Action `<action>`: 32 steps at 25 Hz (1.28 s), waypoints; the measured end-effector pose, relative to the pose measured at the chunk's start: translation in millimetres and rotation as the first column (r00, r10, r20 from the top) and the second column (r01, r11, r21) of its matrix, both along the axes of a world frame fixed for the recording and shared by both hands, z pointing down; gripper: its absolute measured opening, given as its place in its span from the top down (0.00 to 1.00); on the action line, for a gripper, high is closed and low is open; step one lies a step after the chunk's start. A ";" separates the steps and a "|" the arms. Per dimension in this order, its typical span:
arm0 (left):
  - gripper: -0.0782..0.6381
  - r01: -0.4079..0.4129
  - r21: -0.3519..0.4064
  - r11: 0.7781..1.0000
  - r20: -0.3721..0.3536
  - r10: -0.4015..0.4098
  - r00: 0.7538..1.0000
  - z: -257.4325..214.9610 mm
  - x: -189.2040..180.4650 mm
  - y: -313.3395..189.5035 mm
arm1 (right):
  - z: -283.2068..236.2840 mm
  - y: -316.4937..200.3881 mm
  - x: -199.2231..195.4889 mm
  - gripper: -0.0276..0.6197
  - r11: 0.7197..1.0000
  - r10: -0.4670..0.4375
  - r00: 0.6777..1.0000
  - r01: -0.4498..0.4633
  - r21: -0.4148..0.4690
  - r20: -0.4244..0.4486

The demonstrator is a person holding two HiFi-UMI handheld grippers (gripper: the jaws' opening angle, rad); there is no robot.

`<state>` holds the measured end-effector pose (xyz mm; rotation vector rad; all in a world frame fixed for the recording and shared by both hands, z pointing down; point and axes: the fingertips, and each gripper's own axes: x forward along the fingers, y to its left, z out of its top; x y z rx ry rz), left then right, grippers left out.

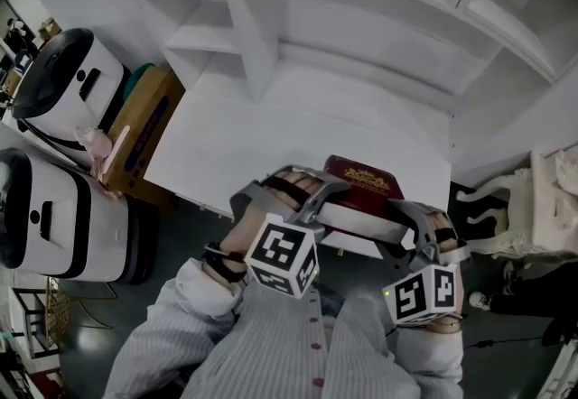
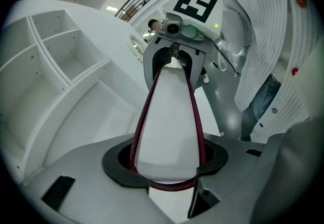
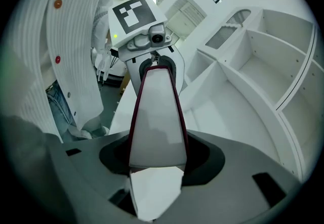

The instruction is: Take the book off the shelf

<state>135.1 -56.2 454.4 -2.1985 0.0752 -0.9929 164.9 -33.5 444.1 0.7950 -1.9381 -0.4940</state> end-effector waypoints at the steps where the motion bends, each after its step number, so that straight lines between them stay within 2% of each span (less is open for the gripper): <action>1: 0.57 0.000 -0.014 1.000 0.000 0.000 1.000 3.3 -0.1 2.3 | 2.9 2.2 -0.1 0.61 1.000 -0.002 1.000 0.002 -0.013 0.002; 8: 0.57 -0.003 -0.103 0.995 0.011 0.004 1.000 22.6 -3.0 17.9 | 20.5 16.8 -2.9 0.61 0.996 -0.008 1.000 0.010 -0.093 0.028; 18: 0.57 0.003 -0.216 0.976 0.047 0.008 0.999 53.0 -12.0 49.2 | 52.2 47.3 -10.5 0.61 0.980 -0.001 0.997 0.015 -0.198 0.071; 32: 0.57 0.016 -0.284 0.959 0.070 0.004 0.998 69.9 -19.8 61.9 | 67.3 58.4 -18.2 0.61 0.965 -0.010 0.995 0.035 -0.261 0.096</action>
